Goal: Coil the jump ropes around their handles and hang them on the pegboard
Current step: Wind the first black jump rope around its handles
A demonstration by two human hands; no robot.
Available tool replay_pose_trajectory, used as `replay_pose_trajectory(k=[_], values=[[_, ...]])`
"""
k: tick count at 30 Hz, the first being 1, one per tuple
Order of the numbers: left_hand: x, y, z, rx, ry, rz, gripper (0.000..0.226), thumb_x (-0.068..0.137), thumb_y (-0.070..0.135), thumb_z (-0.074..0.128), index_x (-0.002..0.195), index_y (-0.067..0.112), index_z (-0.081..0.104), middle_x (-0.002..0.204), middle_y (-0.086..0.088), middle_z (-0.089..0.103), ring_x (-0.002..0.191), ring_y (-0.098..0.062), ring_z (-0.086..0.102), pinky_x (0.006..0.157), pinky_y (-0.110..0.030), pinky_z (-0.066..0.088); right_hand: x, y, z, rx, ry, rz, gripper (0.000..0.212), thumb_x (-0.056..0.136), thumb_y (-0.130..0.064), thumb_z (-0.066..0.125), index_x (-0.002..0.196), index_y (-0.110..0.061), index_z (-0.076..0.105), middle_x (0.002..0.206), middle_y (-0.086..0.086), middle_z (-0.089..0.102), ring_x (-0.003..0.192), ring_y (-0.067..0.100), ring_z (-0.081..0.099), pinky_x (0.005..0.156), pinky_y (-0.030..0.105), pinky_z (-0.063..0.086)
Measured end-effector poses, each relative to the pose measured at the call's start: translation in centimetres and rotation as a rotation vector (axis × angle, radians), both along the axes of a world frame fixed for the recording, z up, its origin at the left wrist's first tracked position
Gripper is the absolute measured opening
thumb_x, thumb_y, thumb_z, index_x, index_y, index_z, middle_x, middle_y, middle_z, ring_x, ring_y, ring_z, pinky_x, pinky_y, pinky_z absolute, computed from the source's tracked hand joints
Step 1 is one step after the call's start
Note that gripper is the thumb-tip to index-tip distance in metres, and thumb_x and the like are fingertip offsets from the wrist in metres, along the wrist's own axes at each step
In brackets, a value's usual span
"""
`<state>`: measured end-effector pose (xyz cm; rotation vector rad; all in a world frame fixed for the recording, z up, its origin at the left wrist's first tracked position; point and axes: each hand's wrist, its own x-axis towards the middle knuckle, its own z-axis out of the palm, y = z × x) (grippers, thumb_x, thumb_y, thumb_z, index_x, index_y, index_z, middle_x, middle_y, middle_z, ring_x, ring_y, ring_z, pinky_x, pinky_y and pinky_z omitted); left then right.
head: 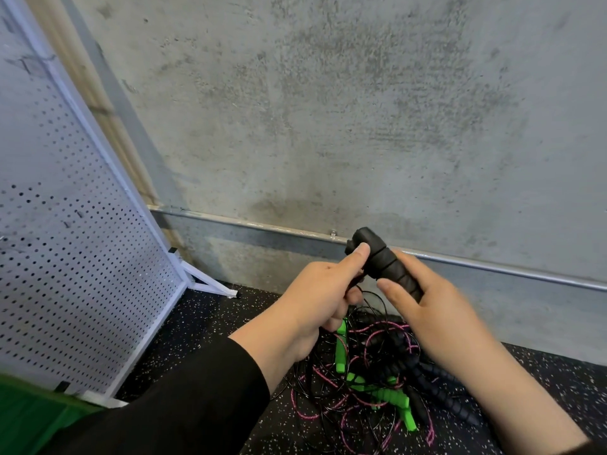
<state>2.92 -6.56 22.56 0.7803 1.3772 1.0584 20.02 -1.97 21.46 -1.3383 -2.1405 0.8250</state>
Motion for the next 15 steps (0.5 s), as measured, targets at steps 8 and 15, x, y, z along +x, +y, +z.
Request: replay_pose_trajectory(k=[8, 15], values=[[0.3, 0.5, -1.1, -0.042, -0.071, 0.161, 0.037, 0.089, 0.052, 0.071, 0.086, 0.019, 0.054, 0.056, 0.003, 0.042, 0.043, -0.008, 0.021, 0.04, -0.02, 0.016, -1.2, -1.0, -1.2, 0.192, -0.273, 0.081, 0.07, 0.085, -0.062, 0.054, 0.148, -0.059, 0.023, 0.095, -0.008, 0.042, 0.093, 0.019, 0.05, 0.083, 0.042, 0.051], [-0.1, 0.4, -0.6, 0.037, -0.044, 0.125, 0.035, 0.097, 0.041, 0.064, 0.071, 0.021, 0.051, 0.06, 0.001, 0.04, 0.044, -0.009, 0.022, 0.04, -0.02, 0.019, -0.6, -1.1, -0.3, -0.018, -0.178, 0.127, 0.085, 0.077, -0.081, 0.036, 0.154, -0.055, 0.012, 0.112, -0.018, 0.044, 0.11, 0.004, 0.049, 0.094, 0.023, 0.041]])
